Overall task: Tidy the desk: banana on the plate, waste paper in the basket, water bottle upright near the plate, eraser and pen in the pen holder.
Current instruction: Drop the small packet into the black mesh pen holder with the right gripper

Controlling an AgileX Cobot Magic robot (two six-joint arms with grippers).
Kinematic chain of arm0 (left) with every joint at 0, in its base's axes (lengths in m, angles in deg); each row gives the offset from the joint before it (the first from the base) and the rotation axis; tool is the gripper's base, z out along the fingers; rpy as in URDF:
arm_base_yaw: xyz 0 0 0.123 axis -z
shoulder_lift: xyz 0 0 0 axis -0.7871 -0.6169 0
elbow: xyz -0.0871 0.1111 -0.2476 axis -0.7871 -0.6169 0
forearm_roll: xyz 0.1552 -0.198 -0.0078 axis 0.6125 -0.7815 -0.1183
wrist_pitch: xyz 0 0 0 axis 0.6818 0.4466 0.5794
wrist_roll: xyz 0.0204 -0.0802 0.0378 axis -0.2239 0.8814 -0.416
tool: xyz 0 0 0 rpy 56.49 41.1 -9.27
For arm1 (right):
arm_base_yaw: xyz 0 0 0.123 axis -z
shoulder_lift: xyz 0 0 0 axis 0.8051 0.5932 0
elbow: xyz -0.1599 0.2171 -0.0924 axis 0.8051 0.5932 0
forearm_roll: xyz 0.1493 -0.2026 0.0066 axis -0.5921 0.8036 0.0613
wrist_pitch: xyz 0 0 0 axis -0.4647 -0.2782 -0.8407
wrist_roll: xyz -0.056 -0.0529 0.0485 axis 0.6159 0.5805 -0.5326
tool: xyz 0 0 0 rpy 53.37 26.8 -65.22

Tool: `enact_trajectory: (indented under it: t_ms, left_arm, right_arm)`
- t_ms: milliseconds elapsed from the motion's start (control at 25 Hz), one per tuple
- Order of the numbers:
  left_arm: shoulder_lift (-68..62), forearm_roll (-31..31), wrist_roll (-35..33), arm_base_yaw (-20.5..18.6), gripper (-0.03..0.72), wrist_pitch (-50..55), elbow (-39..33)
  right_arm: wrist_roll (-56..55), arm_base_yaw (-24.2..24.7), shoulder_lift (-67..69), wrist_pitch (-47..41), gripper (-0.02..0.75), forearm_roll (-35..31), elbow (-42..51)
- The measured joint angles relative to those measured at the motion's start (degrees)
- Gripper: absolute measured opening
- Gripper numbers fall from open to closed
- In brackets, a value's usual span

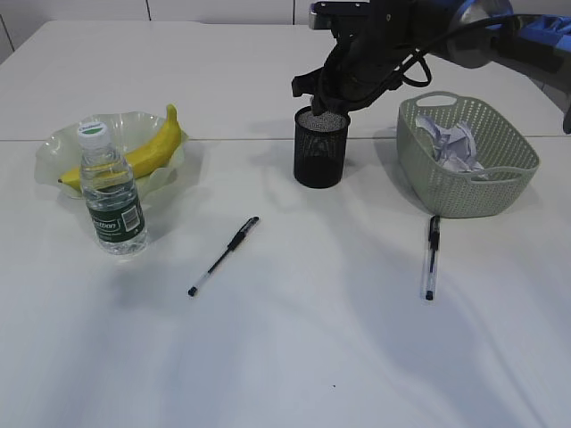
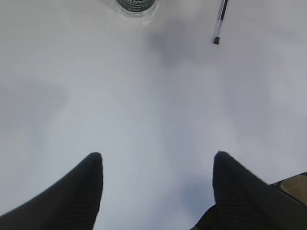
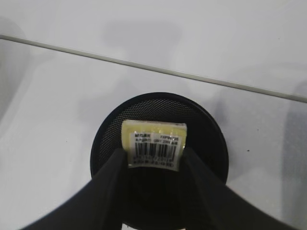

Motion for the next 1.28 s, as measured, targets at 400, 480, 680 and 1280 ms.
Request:
enact_trajectory:
  t_ms: [400, 480, 680, 1280]
  left_arm:
    - [0.0, 0.0, 0.0, 0.0, 0.512, 0.0, 0.0]
    - [0.0, 0.0, 0.0, 0.0, 0.512, 0.0, 0.0]
    - [0.0, 0.0, 0.0, 0.0, 0.512, 0.0, 0.0]
    - [0.0, 0.0, 0.0, 0.0, 0.505, 0.0, 0.0]
  right_arm:
    - [1.1, 0.0, 0.0, 0.0, 0.260, -1.7, 0.0]
    - [1.3, 0.0, 0.0, 0.0, 0.261, -1.7, 0.0]
    - [2.1, 0.0, 0.0, 0.0, 0.303, -1.8, 0.0]
    - [2.2, 0.0, 0.0, 0.3, 0.380, -1.9, 0.0]
